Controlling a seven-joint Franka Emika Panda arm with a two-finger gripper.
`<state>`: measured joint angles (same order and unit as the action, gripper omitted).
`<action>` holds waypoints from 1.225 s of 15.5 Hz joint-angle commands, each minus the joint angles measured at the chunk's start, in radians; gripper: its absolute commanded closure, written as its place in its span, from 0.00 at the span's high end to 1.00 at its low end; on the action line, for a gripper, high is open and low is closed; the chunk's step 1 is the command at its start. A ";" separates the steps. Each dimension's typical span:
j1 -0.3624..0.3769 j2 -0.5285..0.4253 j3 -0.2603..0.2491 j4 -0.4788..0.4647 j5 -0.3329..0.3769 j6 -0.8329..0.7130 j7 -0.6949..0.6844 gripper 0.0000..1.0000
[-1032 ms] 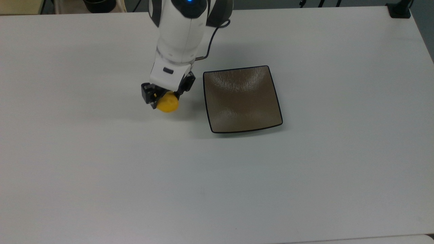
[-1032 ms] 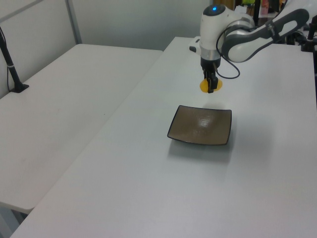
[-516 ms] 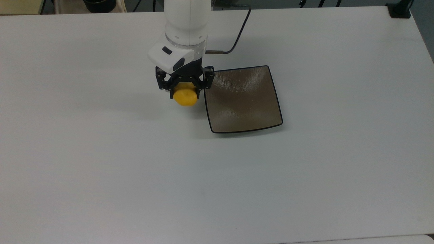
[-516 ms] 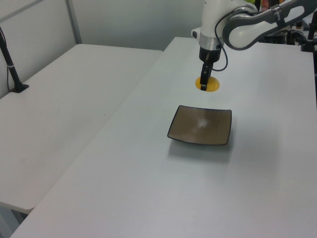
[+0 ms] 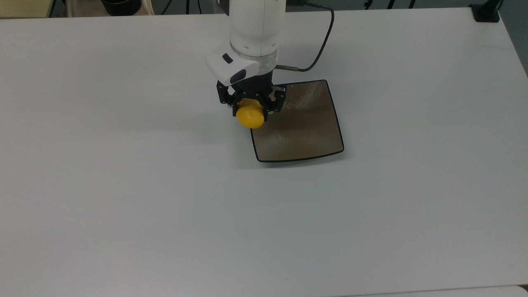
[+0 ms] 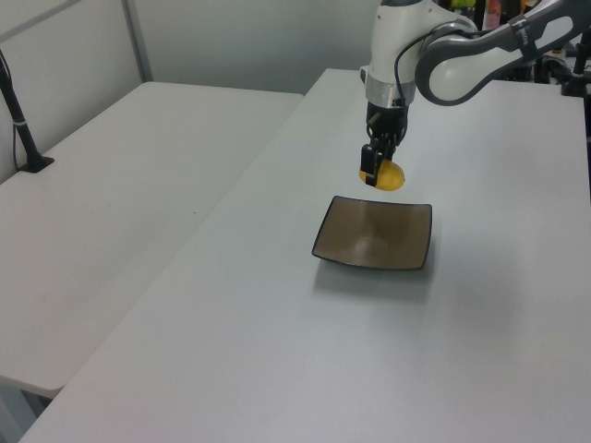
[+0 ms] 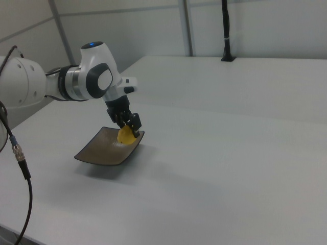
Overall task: Put potatoes on a ceramic plate
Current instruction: 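Lower the potato onto the plate and open the gripper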
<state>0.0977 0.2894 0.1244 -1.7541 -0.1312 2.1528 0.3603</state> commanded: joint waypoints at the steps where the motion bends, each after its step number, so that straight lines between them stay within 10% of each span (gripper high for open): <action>1: 0.016 -0.003 0.014 -0.008 0.027 -0.021 0.049 0.68; 5: 0.017 0.002 0.014 -0.004 0.028 -0.021 0.052 1.00; 19: 0.013 -0.127 0.011 0.002 0.031 -0.304 -0.202 1.00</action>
<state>0.1089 0.2398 0.1402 -1.7348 -0.1217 1.9432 0.2180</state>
